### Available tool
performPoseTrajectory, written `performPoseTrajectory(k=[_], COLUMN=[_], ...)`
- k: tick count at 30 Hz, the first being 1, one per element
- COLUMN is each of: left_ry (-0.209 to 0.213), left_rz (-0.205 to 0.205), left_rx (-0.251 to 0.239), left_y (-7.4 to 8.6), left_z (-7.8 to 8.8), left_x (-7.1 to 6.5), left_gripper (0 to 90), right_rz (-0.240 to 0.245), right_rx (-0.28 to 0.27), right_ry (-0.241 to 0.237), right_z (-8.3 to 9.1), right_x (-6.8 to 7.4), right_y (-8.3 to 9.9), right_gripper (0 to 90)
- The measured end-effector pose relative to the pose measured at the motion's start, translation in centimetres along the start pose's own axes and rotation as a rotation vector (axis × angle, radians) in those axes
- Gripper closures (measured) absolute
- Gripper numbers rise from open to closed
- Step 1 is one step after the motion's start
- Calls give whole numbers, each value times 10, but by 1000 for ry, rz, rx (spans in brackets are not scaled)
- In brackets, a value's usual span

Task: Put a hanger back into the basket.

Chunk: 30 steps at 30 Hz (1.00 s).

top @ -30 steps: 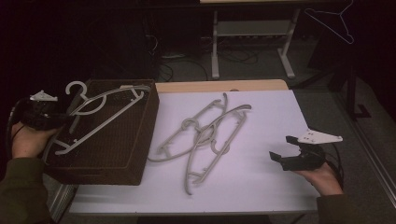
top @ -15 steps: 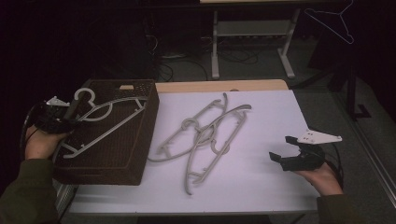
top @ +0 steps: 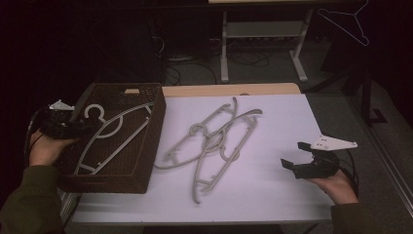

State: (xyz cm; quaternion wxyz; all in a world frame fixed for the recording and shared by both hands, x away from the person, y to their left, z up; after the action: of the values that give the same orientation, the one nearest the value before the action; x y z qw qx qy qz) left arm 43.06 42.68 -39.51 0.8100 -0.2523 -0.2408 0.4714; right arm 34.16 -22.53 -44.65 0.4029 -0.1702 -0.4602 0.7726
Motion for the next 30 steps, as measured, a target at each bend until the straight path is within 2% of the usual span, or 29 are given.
performPoseTrajectory(k=[6,13,15,24,27,30], left_ry=[90,191,214,285,322,342], left_rz=[56,72,62,7,-7,-30], left_rx=[-95,-195,-218,-265,-284,-291], left_y=[-15,-44,-53,-84,-93,-100], left_z=[6,13,15,18,18,17], left_x=[-15,-45,-56,-111,-132,-148], left_gripper=[419,319,288,177,161,161], right_rz=[5,6,6,6,13,18], right_rx=[-3,-2,1,-4,-2,-7], right_ry=[-2,-6,-4,-14,-17,-20], right_z=[-1,-2,-3,-7,-8,-8], right_x=[1,3,3,4,5,6], right_y=[-2,-4,-5,-10,-10,-11], right_gripper=[89,89,89,89,89,89])
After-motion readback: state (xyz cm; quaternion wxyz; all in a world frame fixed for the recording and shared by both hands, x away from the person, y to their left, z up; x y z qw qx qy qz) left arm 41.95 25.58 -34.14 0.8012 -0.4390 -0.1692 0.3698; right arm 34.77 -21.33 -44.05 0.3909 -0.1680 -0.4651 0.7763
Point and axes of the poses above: each handheld gripper's, and its own axes: z roughly backward along the jaws, y roughly out of its underside, x roughly to its left, the point moved 9 cm from there along -z, roughly forward along the jaws, and after that the axes turned 3 degrees about -z, right-handed, at the moved point
